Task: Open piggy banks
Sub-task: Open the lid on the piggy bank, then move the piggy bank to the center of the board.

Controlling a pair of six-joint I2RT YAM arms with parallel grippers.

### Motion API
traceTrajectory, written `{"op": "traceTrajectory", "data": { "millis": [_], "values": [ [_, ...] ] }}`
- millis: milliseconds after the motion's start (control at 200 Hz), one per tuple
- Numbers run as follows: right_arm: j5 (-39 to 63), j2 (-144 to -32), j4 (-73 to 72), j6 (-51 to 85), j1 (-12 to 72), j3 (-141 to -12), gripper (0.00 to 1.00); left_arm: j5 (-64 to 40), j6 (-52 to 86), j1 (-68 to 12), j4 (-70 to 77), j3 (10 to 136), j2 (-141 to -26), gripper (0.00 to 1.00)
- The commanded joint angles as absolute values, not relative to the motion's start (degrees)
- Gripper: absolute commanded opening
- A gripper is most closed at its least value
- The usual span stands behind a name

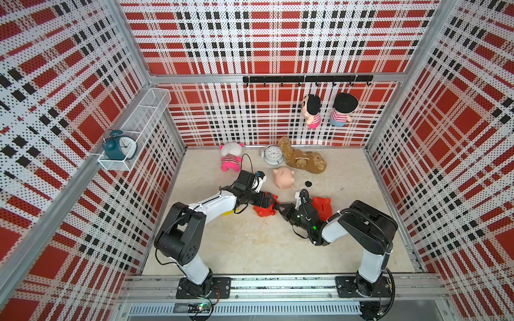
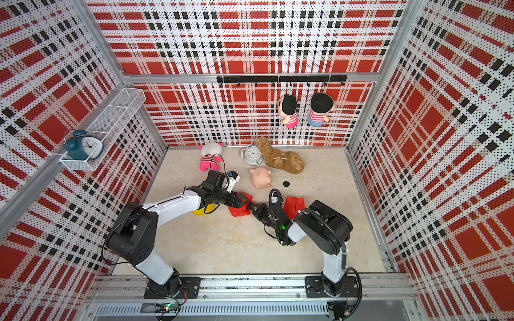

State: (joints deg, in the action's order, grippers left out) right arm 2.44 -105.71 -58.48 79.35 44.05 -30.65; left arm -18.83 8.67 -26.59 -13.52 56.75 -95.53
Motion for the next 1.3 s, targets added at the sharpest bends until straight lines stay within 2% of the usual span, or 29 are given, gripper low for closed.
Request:
{"op": "traceTrajectory", "data": {
  "millis": [0, 346, 571, 847, 942, 987, 1293],
  "values": [
    [1.6, -102.4, -56.8, 76.9, 43.6, -30.0, 0.00, -20.2, 10.1, -26.6, -21.5, 54.1, -98.6, 0.94],
    [3.2, -96.6, -52.0, 68.9, 40.0, -29.6, 0.00, -16.0, 18.0, -25.5, -17.0, 55.2, -98.3, 0.94],
    [4.7, -91.6, -38.8, 57.7, 37.6, -35.6, 0.00, -8.8, 20.8, -24.9, -15.5, 63.9, -104.1, 0.95],
    [2.0, -88.0, -26.3, 47.9, 36.3, -41.7, 0.00, -8.4, 20.8, -21.1, -13.8, 71.4, -110.3, 0.95],
    [1.6, -88.3, -21.7, 44.7, 35.1, -44.6, 0.00, -8.9, 20.8, -18.9, -12.5, 71.7, -110.0, 0.96],
    [2.1, -89.0, -19.3, 43.1, 34.1, -46.6, 0.00, -9.0, 20.9, -18.0, -12.2, 71.4, -109.6, 1.00],
    [-2.5, -92.1, 2.2, 29.3, 27.8, -59.9, 0.00, -8.1, 20.8, -15.6, -10.6, 69.4, -102.5, 0.98]
  ]
}}
